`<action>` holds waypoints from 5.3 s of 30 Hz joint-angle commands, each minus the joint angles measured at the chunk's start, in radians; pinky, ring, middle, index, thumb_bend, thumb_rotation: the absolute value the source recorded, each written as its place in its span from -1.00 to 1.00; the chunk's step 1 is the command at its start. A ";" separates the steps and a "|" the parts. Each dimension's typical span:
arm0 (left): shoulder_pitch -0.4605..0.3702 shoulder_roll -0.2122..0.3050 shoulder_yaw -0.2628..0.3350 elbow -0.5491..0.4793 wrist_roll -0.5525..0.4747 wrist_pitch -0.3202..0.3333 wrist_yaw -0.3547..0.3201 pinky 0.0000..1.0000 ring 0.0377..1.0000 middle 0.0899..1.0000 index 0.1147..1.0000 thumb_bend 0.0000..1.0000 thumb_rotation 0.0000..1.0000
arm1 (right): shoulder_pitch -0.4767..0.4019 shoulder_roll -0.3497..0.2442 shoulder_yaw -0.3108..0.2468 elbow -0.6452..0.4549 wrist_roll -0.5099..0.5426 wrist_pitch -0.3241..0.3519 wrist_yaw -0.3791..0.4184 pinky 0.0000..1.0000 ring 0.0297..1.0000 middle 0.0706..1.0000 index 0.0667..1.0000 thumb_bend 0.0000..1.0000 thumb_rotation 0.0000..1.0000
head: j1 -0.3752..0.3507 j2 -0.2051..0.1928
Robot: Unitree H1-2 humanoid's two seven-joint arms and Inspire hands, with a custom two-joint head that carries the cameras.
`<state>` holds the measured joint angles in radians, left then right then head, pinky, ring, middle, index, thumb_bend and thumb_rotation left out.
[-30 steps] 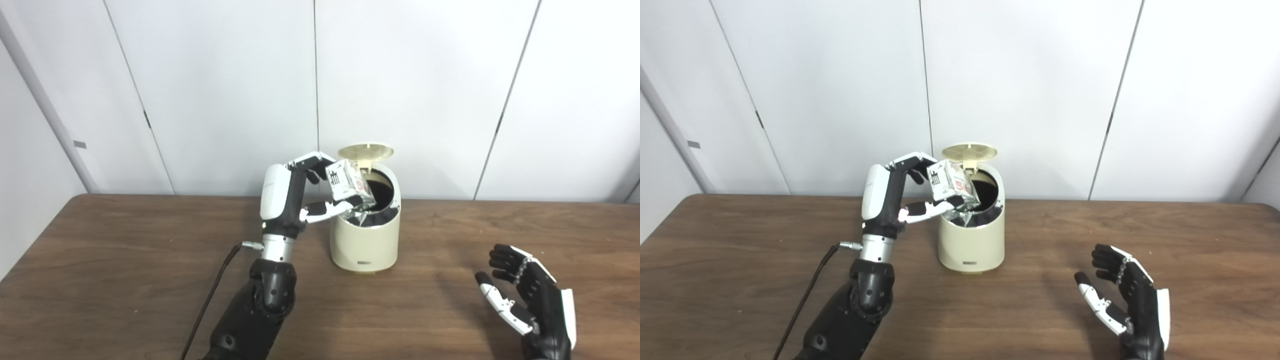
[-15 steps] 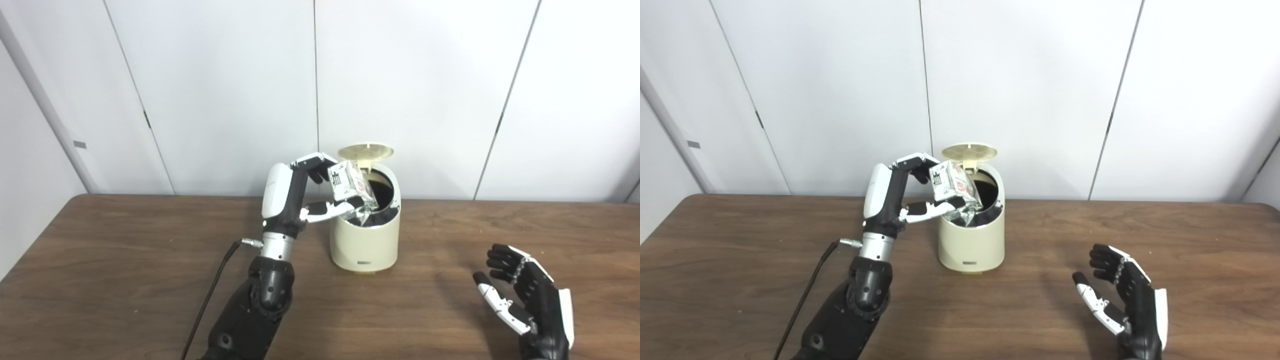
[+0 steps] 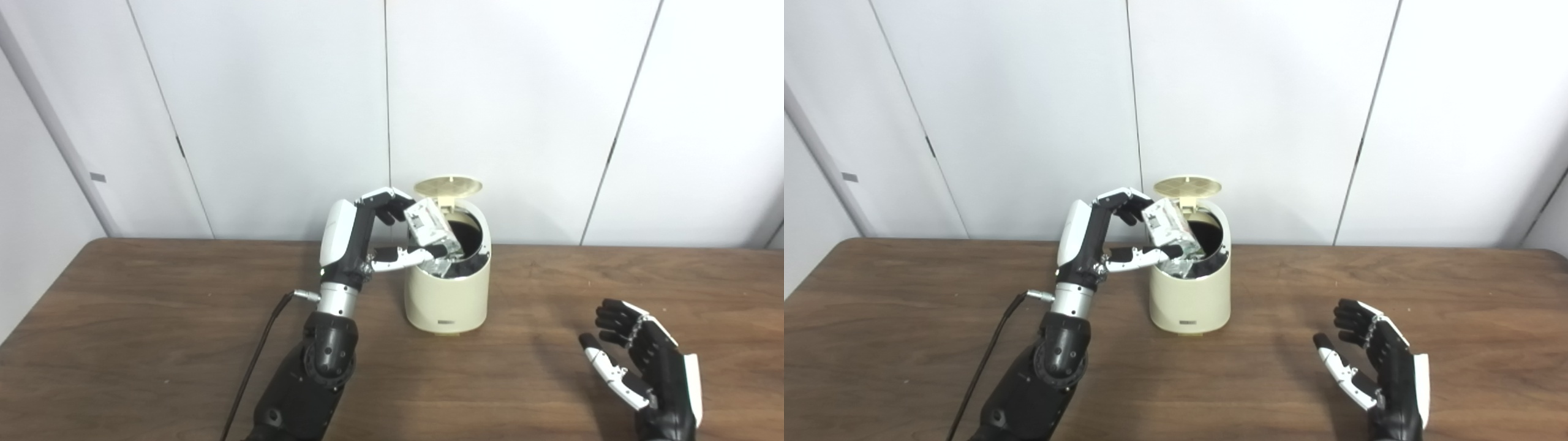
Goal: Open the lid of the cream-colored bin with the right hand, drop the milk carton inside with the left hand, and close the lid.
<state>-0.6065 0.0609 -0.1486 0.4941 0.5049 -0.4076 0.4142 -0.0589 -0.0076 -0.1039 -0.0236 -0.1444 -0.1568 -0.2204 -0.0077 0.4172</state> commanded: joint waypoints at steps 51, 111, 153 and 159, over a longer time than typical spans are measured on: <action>0.086 0.059 0.046 -0.328 -0.247 0.188 -0.381 0.71 0.55 0.45 0.56 1.00 0.32 | 0.006 0.011 0.005 0.023 -0.006 -0.025 -0.002 0.24 0.30 0.28 0.26 -0.42 -0.87 | 0.000 0.004; 0.476 0.066 0.125 -0.311 -0.382 -0.062 -0.234 0.26 0.33 0.32 0.30 -0.18 0.63 | -0.562 -0.365 0.178 -0.358 -0.321 0.356 0.455 0.62 0.82 0.83 0.81 0.62 0.71 | -0.020 0.008; 0.466 0.098 0.049 -0.312 -0.340 -0.062 -0.140 0.17 0.26 0.24 0.20 -0.25 0.51 | -0.737 -0.317 0.406 -0.075 -0.650 0.480 0.644 1.00 0.81 0.66 0.57 0.66 0.74 | -0.004 0.010; 0.463 0.102 0.045 -0.304 -0.325 -0.062 -0.130 0.16 0.26 0.24 0.20 -0.25 0.54 | -0.723 -0.315 0.399 -0.090 -0.657 0.460 0.614 0.97 0.71 0.54 0.43 0.63 0.71 | -0.002 0.014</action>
<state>-0.1652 0.1569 -0.0932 0.1534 0.1504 -0.4354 0.2688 -0.7551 -0.3204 0.3142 -0.0754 -0.7942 0.3142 0.4335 -0.0092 0.4295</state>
